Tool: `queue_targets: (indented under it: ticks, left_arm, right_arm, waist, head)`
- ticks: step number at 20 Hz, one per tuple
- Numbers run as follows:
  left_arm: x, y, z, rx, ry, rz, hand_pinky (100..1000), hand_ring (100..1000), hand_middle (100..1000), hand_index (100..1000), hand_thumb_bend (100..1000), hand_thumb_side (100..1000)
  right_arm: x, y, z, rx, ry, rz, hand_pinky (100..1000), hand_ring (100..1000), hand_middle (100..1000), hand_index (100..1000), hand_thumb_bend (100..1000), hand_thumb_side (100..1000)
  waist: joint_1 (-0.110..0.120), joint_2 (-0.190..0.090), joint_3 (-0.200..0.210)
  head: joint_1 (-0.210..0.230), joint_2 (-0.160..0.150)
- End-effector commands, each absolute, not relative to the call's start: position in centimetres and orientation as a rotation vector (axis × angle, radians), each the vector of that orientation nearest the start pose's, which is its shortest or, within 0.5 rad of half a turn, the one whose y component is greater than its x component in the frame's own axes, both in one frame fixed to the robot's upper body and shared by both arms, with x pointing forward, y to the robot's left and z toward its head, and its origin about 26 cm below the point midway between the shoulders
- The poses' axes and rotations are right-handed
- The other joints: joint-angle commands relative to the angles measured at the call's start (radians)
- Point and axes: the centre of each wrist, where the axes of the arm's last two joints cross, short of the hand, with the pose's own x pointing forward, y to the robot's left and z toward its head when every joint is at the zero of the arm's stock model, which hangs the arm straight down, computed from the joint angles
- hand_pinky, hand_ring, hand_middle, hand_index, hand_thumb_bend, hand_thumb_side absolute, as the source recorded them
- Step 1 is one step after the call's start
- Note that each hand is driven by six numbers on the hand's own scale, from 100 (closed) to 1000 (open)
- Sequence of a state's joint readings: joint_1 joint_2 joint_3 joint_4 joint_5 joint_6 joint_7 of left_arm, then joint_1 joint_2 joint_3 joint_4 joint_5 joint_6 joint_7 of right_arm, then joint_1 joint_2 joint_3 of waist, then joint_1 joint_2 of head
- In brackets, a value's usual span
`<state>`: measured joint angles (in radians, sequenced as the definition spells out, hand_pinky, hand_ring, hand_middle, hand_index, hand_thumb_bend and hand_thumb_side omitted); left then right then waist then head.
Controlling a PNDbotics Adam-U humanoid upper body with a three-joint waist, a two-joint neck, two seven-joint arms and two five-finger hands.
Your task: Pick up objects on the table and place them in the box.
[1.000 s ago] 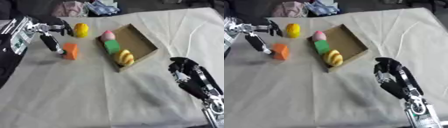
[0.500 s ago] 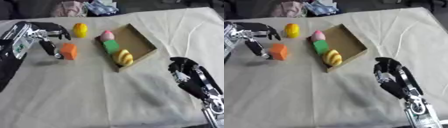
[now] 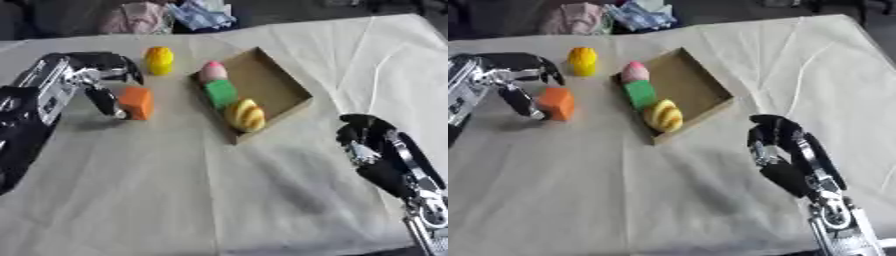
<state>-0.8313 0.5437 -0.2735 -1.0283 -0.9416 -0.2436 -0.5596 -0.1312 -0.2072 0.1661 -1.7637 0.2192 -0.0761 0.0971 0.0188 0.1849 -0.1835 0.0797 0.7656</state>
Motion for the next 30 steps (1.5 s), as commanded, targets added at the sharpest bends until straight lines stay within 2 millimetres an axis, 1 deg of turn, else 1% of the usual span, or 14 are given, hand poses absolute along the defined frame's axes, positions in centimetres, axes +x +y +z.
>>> queue_targets:
  ticks: [1,2,5,8,11,13,15,17,20,22,26,30]
  left_arm:
    - [45.8,30.2,18.4,0.874,-1.150,-1.760,706,633,668,742,391,166]
    - [45.8,30.2,18.4,0.872,-1.159,-1.754,682,601,628,712,374,157]
    - [45.7,30.0,19.0,0.864,-1.203,-1.739,645,546,571,659,337,136]
    - [45.5,29.0,20.9,0.874,-1.287,-1.741,649,548,570,657,327,126]
    - [45.2,27.2,23.3,0.889,-1.384,-1.748,653,551,572,657,321,119]
    - [45.2,25.6,24.5,0.895,-1.434,-1.759,658,557,576,660,324,112]
    - [45.4,23.8,25.4,0.903,-1.473,-1.779,662,564,583,666,327,108]
    - [45.6,21.9,25.7,0.903,-1.510,-1.798,670,586,605,685,335,106]
    - [46.2,19.3,25.2,0.899,-1.550,-1.810,680,611,628,705,339,108]
    - [46.5,17.9,24.5,0.901,-1.567,-1.814,685,625,648,720,339,111]
    - [46.8,16.2,23.2,0.920,-1.601,-1.803,704,665,694,758,341,125]
    - [46.8,14.9,21.7,0.916,-1.641,-1.815,715,684,719,778,344,138]
  right_arm:
    - [29.9,-22.8,8.2,-0.124,-1.929,0.598,649,634,588,777,100,514]
    - [29.9,-22.8,8.2,-0.124,-1.929,0.598,649,634,588,777,100,514]
    - [29.9,-22.8,8.2,-0.125,-1.928,0.598,649,634,588,777,100,513]
    - [29.9,-22.9,8.1,-0.127,-1.927,0.598,649,634,588,777,100,513]
    - [29.9,-22.8,8.1,-0.118,-1.925,0.602,649,634,588,777,100,517]
    - [29.9,-22.7,8.1,-0.110,-1.923,0.608,649,634,588,777,100,517]
    - [29.9,-22.5,8.1,-0.100,-1.923,0.615,649,634,588,777,100,517]
    - [29.9,-22.3,8.1,-0.088,-1.925,0.622,649,634,588,777,100,517]
    - [30.0,-21.9,8.3,-0.062,-1.933,0.639,649,634,588,777,100,516]
    - [30.0,-21.6,8.4,-0.046,-1.937,0.650,649,633,588,777,100,517]
    - [30.1,-21.1,8.6,-0.019,-1.940,0.668,648,633,588,777,100,518]
    - [30.2,-20.9,8.7,-0.011,-1.943,0.675,648,633,588,777,100,515]
  waist:
    - [-0.008,-0.008,-0.001]
    - [-0.008,-0.009,-0.001]
    - [-0.007,-0.009,-0.002]
    - [-0.006,-0.010,-0.002]
    - [-0.005,-0.012,-0.004]
    - [-0.004,-0.014,-0.009]
    - [-0.004,-0.014,-0.017]
    - [-0.007,-0.013,-0.026]
    - [-0.010,-0.011,-0.045]
    - [-0.009,-0.009,-0.059]
    - [-0.011,-0.005,-0.082]
    - [-0.012,-0.003,-0.093]
  head:
    - [0.000,0.004]
    - [-0.001,0.004]
    - [-0.002,0.004]
    - [-0.003,0.004]
    - [-0.002,0.004]
    - [0.003,0.004]
    - [0.009,0.004]
    - [0.014,0.004]
    - [0.027,0.004]
    - [0.034,0.004]
    - [0.043,0.004]
    - [0.047,0.004]
